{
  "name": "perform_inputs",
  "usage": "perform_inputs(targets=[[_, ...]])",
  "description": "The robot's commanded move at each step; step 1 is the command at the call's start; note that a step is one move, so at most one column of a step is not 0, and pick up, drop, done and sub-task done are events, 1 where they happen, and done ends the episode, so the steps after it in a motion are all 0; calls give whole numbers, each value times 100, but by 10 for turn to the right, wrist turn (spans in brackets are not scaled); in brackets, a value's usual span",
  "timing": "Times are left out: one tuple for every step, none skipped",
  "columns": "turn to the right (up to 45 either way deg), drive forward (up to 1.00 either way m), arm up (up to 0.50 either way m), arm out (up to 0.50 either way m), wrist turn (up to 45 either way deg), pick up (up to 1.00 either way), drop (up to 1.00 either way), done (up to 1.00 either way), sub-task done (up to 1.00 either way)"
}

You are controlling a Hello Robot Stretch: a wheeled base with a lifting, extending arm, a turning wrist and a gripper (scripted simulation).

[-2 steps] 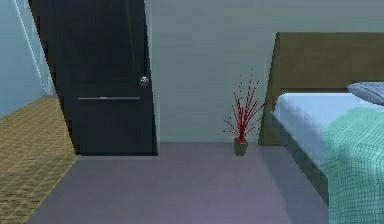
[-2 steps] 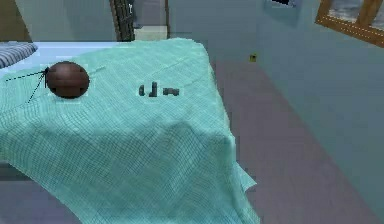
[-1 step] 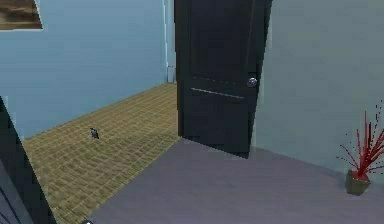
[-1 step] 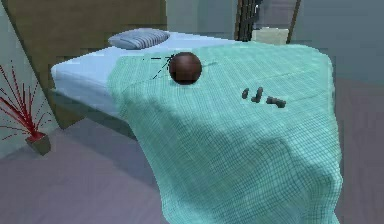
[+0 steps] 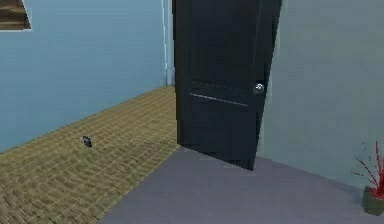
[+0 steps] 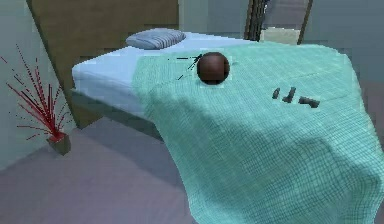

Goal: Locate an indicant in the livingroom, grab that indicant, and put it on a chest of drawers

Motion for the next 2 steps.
perform_inputs(targets=[[450,0,0,0,0,0,0,0,0],[180,0,0,0,0,0,0,0,0]])
